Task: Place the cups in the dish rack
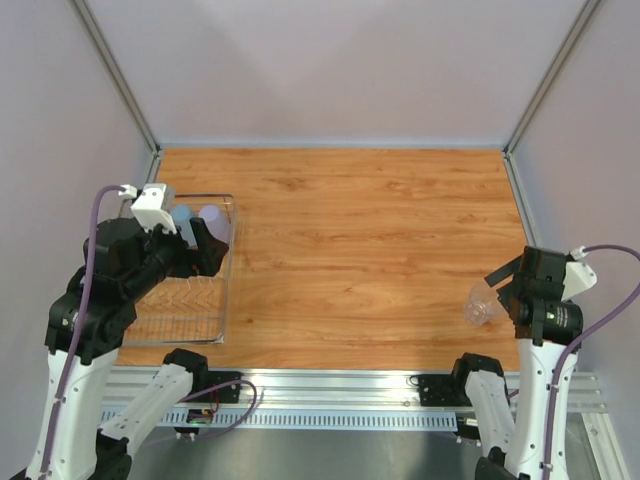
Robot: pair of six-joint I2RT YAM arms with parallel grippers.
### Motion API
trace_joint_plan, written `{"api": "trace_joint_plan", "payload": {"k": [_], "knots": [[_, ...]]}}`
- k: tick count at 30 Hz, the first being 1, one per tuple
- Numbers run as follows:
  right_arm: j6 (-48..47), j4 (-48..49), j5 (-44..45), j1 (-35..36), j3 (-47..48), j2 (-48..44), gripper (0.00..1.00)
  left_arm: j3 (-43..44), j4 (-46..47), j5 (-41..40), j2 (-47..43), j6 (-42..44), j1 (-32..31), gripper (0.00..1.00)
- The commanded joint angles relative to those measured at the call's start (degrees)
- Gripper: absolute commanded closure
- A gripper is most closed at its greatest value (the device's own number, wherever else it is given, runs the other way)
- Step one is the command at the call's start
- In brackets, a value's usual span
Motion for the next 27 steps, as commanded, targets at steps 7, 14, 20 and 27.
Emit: {"api": "trace_joint_plan", "payload": {"k": [7, 14, 20, 27], "knots": [[11.5, -0.8, -2.8, -1.7, -8.6, -3.4, 0.2, 3.8, -2.5, 9.2, -1.1, 0.4, -3.5, 0.0], [11.6, 3.7, -1.4, -1.8, -12.5, 0.1, 0.24, 4.3, -2.8, 8.7, -1.2, 1.3, -5.4, 0.0], [13.5, 5.1, -0.3, -1.7, -14.6, 2.2, 0.28, 3.0, -1.0, 9.4, -1.2, 0.6, -5.5, 0.0], [15.6, 10.4, 1.9, -1.8, -16.9, 4.2, 0.35, 2.2, 2.3, 11.1, -0.5, -0.3, -5.5, 0.0]]}}
